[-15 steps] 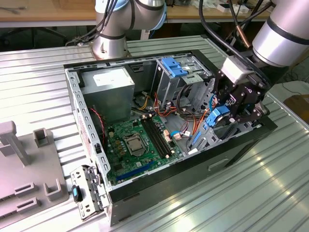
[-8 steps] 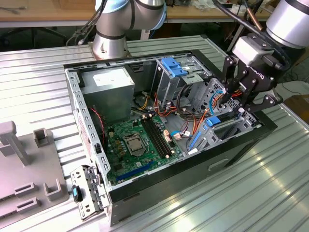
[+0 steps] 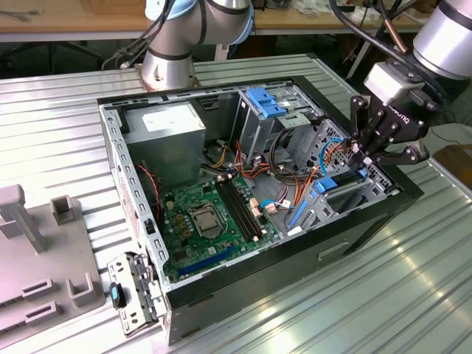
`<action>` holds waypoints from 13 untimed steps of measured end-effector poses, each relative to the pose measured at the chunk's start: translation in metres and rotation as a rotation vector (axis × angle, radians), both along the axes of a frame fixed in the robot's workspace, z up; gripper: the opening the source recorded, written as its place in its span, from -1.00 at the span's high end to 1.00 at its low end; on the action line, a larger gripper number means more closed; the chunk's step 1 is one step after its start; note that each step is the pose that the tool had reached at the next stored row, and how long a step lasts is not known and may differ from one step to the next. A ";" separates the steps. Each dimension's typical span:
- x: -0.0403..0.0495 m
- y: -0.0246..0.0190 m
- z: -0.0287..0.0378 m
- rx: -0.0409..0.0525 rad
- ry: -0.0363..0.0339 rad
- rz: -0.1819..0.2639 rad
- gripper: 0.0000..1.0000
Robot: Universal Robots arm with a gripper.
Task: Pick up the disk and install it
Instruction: 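Insert the disk into the insertion slot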
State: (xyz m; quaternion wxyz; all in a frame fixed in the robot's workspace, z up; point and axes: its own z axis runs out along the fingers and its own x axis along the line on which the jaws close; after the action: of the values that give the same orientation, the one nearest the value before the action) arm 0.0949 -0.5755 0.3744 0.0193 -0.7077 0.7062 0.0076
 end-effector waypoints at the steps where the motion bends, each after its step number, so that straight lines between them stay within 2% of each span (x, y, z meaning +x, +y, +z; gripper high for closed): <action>1: 0.0016 0.0000 -0.0036 0.0000 0.0000 0.000 0.79; 4: 0.0062 0.0000 -0.0125 -0.0001 0.0000 0.000 0.79; 9: 0.0067 0.0003 -0.0265 0.0001 0.0000 0.000 0.79; 13: 0.0067 0.0003 -0.0316 0.0000 0.0000 0.000 0.79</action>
State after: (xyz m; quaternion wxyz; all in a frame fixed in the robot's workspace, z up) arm 0.1015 -0.5752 0.3428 0.0193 -0.7077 0.7062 0.0076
